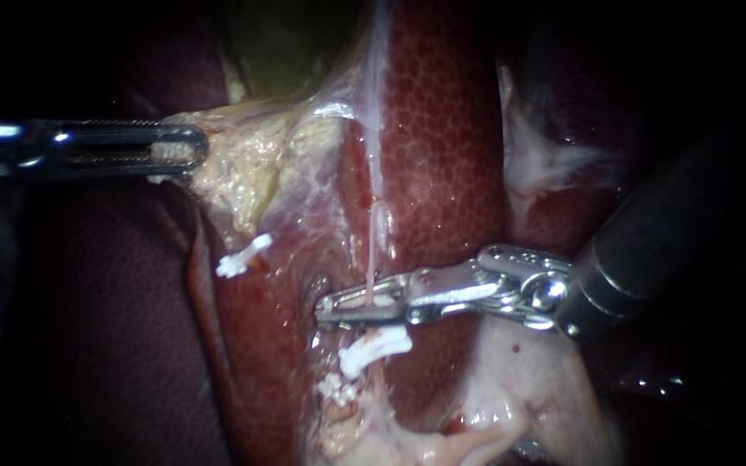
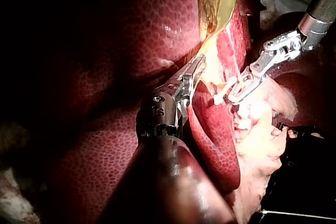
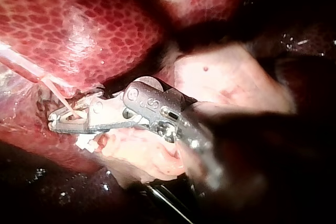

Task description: Clipping third clip right tube

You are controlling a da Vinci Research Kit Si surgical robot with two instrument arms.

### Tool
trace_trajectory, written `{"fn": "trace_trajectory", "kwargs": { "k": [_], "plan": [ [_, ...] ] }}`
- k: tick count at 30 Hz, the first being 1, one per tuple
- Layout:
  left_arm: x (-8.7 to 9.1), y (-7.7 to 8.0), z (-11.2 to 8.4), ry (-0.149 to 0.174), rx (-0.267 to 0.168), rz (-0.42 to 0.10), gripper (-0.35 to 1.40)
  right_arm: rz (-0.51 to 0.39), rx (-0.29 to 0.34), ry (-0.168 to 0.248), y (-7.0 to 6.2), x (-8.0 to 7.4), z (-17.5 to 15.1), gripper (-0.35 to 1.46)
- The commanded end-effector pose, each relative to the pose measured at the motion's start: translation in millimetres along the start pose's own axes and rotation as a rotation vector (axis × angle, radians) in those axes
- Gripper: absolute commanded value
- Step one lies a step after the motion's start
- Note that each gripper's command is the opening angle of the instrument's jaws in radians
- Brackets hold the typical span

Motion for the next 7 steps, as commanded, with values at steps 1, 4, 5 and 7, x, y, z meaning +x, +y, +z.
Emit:
{"fn": "trace_trajectory", "kwargs": {
  "k": [1,4,5,7],
  "plan": [
    [0.0,0.0,0.0,0.0,0.0,0.0,-0.18,0.001,0.002,-0.001,-0.1,0.0,0.0,-0.35],
    [0.0,0.0,0.0,0.0,0.0,0.0,-0.18,0.0,0.004,-0.002,-0.1,0.0,0.1,-0.35],
    [0.0,0.0,0.0,0.0,0.0,0.0,-0.18,0.0,0.004,-0.002,-0.1,0.0,0.1,-0.35],
    [0.0,0.0,0.0,0.0,0.0,0.0,-0.18,0.004,0.007,-0.003,-0.1,0.0,0.1,-0.35]
  ]
}}
